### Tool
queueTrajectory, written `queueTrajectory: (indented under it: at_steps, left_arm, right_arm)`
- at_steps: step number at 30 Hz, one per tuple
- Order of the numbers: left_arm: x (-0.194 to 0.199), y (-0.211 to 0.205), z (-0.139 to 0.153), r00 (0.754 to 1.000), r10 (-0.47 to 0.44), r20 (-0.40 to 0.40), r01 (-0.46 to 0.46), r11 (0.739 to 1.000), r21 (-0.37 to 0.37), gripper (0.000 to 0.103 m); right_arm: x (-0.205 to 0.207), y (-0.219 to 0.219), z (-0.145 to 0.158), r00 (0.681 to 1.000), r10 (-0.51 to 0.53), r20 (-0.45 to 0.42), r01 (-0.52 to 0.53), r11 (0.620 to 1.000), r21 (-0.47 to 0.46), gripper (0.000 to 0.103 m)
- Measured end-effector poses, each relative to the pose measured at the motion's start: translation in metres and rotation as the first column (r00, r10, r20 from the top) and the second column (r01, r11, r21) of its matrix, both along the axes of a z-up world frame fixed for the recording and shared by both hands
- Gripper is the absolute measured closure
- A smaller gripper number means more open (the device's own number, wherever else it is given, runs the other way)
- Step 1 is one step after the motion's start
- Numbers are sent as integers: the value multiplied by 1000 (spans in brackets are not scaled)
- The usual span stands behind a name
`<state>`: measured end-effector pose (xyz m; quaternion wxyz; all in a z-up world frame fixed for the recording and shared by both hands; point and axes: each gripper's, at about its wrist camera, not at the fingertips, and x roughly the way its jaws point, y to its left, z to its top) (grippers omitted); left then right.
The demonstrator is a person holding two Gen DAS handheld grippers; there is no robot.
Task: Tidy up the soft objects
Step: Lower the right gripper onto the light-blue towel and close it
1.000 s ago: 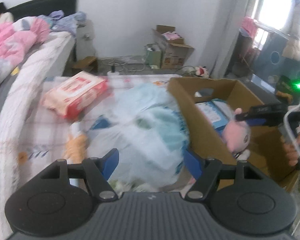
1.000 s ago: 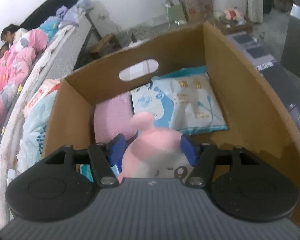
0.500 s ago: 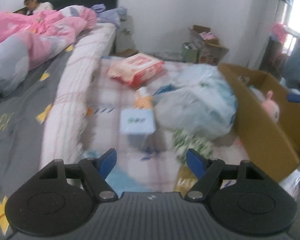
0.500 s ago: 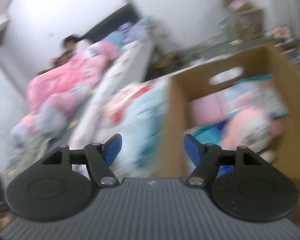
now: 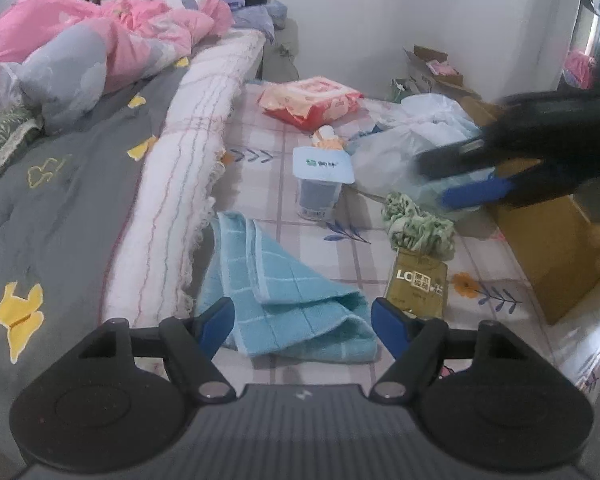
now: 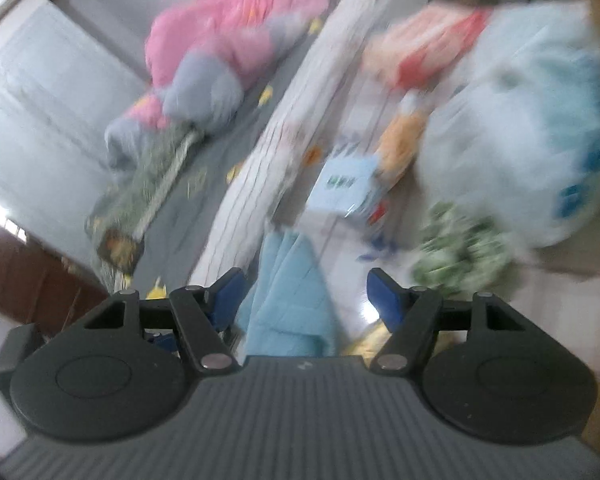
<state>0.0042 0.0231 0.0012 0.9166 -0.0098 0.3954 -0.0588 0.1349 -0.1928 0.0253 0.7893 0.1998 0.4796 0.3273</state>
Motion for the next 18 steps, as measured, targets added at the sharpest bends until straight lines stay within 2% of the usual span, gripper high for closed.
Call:
queueTrajectory:
  at_steps: [2,4,11,15,18]
  left_arm:
    - [-2,1,1,1000,-9,28,9,1000,8,27]
    - [1,2,1,1000,0,25,-1,1000,16,27]
    - [18,27,-22,992,69,-108,-77,995,-71,29]
    - [22,32,-34,985,47,-164,-67,991,-119,29]
    - [25,31,-39,983,35,-182,-60,989,-137,29]
  right_arm:
    - [9,24,-10,999,33,-38,-33,999,-14,44]
    - [17,48,-20,996,59,-61,-61,997,-43,47]
    - [45,98,-53,987,109,-122,-130,975,-182,57]
    - [42,115,-65,973,158,-167,-190,962,-195,57]
    - [38,120,-68,968,185,-169,-218,956,-198,56]
